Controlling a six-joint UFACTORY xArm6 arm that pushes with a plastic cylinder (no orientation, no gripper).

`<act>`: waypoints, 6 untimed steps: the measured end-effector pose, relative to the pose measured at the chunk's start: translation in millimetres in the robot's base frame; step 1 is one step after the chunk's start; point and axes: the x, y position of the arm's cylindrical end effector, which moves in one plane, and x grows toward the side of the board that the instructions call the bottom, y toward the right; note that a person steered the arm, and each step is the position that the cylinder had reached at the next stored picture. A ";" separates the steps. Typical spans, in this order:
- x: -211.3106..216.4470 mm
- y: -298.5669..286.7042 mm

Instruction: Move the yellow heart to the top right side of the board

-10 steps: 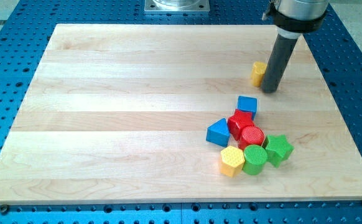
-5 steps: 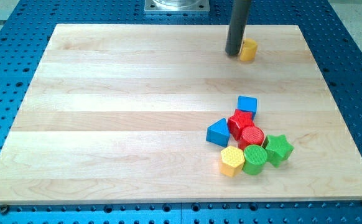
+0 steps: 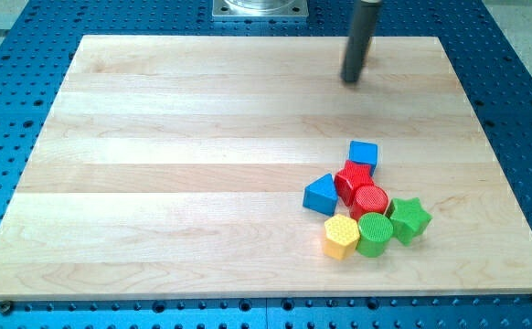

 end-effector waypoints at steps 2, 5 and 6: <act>-61.8 19.1; -8.7 21.1; 37.7 57.3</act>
